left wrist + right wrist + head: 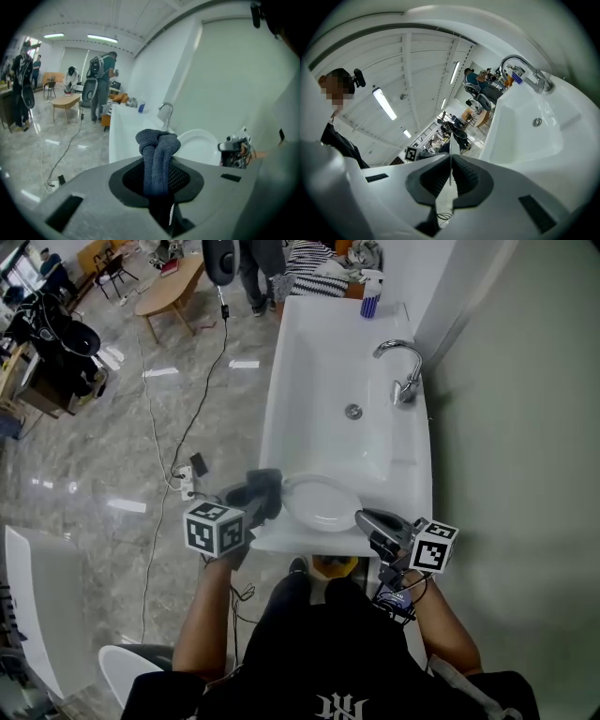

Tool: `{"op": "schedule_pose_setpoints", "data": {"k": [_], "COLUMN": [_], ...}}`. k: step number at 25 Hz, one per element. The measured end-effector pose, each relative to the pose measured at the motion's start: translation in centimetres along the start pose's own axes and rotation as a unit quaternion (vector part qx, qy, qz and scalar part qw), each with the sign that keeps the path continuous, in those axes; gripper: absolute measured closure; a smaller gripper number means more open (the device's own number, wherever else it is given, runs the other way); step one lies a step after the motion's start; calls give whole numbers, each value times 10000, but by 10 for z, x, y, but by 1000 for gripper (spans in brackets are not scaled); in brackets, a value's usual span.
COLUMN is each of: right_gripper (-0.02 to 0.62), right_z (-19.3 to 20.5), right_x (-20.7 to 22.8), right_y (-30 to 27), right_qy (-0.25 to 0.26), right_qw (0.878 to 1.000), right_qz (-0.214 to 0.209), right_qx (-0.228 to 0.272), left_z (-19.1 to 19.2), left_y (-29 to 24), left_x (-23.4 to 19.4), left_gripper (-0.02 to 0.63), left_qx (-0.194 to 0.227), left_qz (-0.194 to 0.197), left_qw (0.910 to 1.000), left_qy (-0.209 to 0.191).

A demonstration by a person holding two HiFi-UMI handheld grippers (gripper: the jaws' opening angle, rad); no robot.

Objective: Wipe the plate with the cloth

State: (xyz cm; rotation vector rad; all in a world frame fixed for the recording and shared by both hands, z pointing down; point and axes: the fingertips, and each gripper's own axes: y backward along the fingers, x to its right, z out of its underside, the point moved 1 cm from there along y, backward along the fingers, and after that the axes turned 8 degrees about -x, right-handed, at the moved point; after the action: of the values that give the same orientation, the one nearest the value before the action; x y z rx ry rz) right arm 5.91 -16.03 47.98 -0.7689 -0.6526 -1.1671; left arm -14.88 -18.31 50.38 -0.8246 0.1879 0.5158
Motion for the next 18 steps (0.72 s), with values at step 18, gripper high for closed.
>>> {"op": "schedule_pose_setpoints", "data": {"k": [18], "right_gripper": [583], "right_z": [3], "right_x": [-5], "right_y": [6], "right_qy": [-15], "right_qw": [9999], "right_qz": [-68], "right_qx": [140], "left_z": [-8], "left_y": [-42], "left_x": [100], "left_gripper": [543], "left_qx": [-137], "left_qz": [1015], "left_qw": [9935], "left_qy": [-496]}}
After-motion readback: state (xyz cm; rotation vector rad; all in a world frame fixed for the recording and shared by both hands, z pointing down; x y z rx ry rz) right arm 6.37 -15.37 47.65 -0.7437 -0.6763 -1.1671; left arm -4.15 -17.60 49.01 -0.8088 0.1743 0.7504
